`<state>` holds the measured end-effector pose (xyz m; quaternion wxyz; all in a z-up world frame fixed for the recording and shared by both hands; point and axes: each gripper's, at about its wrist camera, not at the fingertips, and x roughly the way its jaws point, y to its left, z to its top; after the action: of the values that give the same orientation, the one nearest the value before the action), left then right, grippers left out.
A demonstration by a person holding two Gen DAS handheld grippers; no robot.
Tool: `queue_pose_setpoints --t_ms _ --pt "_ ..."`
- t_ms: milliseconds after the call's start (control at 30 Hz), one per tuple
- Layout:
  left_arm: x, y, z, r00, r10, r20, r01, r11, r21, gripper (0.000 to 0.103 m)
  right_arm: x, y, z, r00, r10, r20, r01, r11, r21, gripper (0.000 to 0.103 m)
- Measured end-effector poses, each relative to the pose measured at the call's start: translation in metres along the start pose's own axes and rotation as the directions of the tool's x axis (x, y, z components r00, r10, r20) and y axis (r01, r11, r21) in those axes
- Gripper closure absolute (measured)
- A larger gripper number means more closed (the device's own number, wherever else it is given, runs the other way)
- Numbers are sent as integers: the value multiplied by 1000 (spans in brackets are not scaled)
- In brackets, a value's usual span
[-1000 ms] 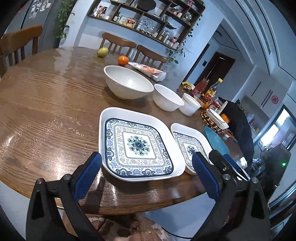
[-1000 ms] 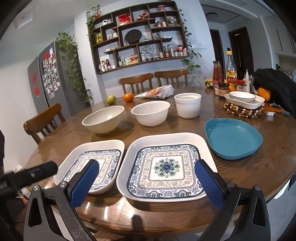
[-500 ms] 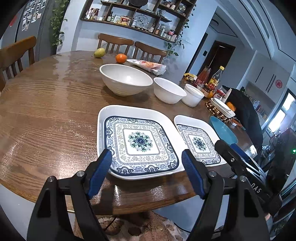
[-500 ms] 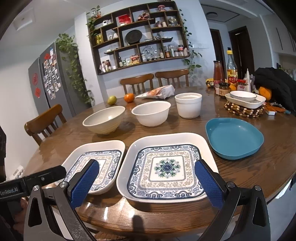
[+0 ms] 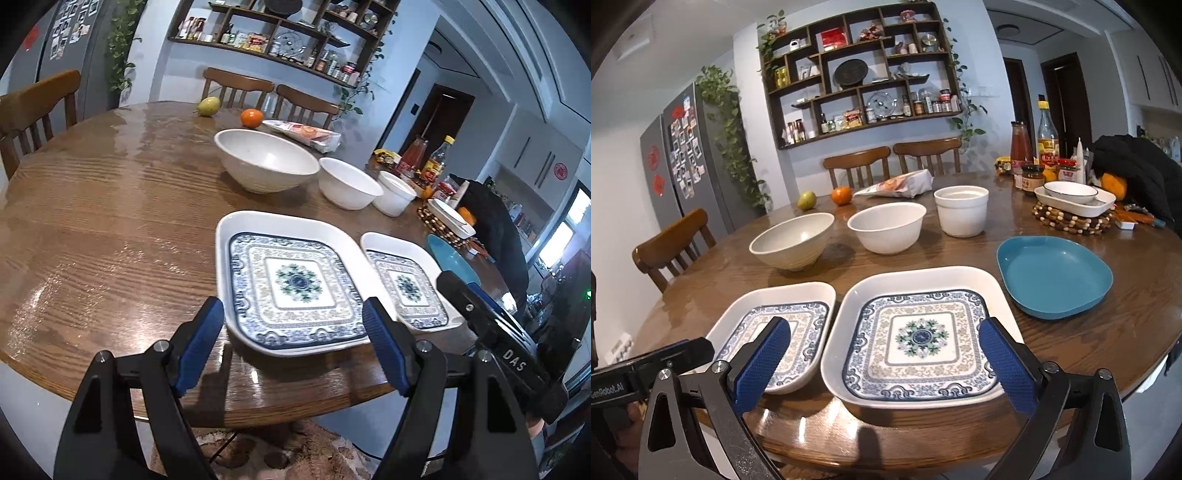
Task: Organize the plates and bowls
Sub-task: 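Close the right gripper on the larger square plate's rim and lift it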
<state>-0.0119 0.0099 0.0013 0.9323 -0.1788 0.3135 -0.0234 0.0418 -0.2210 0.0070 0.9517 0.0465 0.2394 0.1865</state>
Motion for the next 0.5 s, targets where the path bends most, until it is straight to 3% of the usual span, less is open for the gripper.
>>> queue_pose_setpoints --t_ms 133,300,400,467,500 --pt "0 9 -1 1000 9 1 -9 1000 -29 27 3 1 -2 1000 9 -8 -9 1000 6 5" --pt "3 11 0 1000 -5 -8 5 999 -38 33 5 0 -3 1000 4 -24 -4 1000 8 20" --pt "6 10 -1 1000 -8 -20 7 999 -34 42 8 1 -4 999 -4 -35 4 1000 5 35" --pt "6 8 -2 1000 0 -22 0 1000 -24 44 10 1 -4 999 -17 -40 17 1000 1 49" --pt "6 7 -2 1000 4 -22 -5 1000 -18 44 10 1 -4 999 -20 -41 20 1000 -1 51"
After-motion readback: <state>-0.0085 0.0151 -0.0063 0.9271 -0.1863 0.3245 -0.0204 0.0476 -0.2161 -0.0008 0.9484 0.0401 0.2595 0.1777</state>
